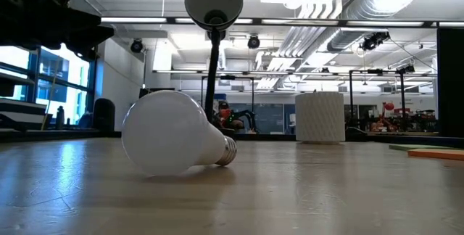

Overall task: Screw lightbulb
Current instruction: Insert the lightbulb into the desk lamp

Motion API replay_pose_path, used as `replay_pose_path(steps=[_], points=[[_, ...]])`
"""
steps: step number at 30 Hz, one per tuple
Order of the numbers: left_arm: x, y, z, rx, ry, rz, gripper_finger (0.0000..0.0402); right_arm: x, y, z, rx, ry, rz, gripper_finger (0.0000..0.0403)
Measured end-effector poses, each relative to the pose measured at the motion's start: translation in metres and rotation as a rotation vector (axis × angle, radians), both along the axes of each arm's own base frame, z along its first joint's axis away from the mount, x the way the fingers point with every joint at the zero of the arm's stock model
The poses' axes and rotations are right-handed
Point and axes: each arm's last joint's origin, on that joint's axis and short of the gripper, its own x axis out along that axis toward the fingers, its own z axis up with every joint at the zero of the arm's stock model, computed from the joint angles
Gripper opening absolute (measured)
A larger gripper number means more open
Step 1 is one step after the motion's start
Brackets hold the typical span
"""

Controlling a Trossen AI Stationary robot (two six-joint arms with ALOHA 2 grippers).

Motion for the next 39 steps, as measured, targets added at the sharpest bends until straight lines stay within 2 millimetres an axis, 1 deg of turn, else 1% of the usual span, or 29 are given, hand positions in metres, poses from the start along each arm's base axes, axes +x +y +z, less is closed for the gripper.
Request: replay_pose_path(steps=[8,10,12,15,17,21,24,28,32,35,39], points=[[0.0,0.0,0.0,0.0,0.0,0.0,0.0161,0.0,0.0,-0.006,-0.004,0.056,0.027,0.0074],[0.0,0.0,0.0,0.0,0.0,0.0,0.0161,0.002,0.0,-0.009,0.015,0.061,0.052,0.0074],[0.0,0.0,0.0,0.0,0.0,0.0,0.0161,0.007,0.0,-0.018,0.032,0.093,0.107,0.0074],[0.0,0.0,0.0,0.0,0.0,0.0,0.0161,0.018,0.004,-0.036,0.037,0.163,0.2,0.0074],[0.0,0.0,0.0,0.0,-0.001,0.0,0.0161,0.022,0.006,-0.048,0.044,0.223,0.253,0.0077],[0.0,0.0,0.0,0.0,0.0,0.0,0.0161,0.017,0.011,-0.064,0.127,0.376,0.37,0.0099],[0.0,0.0,0.0,0.0,0.0,0.0,0.0161,0.013,0.017,-0.07,0.163,0.437,0.425,0.0127],[0.0,0.0,0.0,0.0,0.0,0.0,0.0161,0.014,0.036,-0.076,0.185,0.446,0.552,0.0173],[0.0,0.0,0.0,0.0,0.0,0.0,0.0161,0.025,0.064,-0.084,0.146,0.359,0.709,0.0213],[0.0,0.0,0.0,0.0,-0.001,0.0,0.0161,0.033,0.081,-0.094,0.11,0.299,0.786,0.0229],[0.0,0.0,0.0,0.0,-0.001,0.0,0.0161,0.043,0.098,-0.106,0.094,0.35,0.827,0.0232]])
